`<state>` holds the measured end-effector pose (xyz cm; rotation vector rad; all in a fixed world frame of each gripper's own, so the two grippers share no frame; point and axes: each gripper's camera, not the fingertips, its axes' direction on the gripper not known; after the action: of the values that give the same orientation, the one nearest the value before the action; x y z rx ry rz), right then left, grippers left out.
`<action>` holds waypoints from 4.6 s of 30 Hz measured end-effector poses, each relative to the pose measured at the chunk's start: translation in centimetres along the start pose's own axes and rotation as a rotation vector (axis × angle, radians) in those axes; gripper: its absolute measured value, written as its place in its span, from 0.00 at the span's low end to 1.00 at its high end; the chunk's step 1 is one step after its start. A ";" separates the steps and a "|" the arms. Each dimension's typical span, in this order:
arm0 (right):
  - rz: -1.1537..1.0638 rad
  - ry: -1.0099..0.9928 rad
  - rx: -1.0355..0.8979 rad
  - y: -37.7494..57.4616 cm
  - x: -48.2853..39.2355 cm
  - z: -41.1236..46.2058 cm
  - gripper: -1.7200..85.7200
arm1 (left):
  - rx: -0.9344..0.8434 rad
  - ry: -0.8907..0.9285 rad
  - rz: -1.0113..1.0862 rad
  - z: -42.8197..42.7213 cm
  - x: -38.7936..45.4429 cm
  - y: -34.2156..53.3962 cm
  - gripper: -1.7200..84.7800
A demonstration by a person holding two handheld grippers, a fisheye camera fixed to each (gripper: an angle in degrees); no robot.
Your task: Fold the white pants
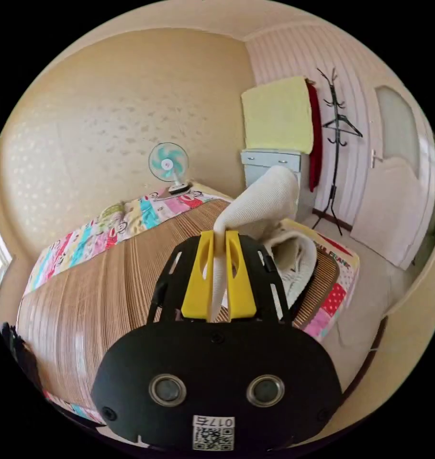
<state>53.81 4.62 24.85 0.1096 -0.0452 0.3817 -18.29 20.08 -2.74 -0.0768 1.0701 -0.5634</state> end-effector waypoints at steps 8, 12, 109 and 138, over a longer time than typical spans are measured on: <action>-0.740 -0.749 -0.183 6.6 -27.3 -3.0 0.05 | 0.016 0.016 0.072 -0.1 2.2 0.3 0.01; -0.998 -0.962 -0.310 16.3 -34.4 -6.8 0.05 | 0.029 -0.037 0.059 -1.9 1.3 0.9 0.01; -0.446 -0.715 -0.608 5.3 -36.6 4.2 0.12 | -0.492 -0.437 0.285 25.2 -13.3 -21.0 0.14; 0.004 -0.451 -0.567 14.3 -4.9 2.4 0.09 | -0.530 -0.521 -0.022 13.1 -19.5 -0.7 0.06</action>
<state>43.87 15.76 28.37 -0.3673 -0.5948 0.3298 -14.44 25.96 19.68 -0.6652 0.6820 -0.2416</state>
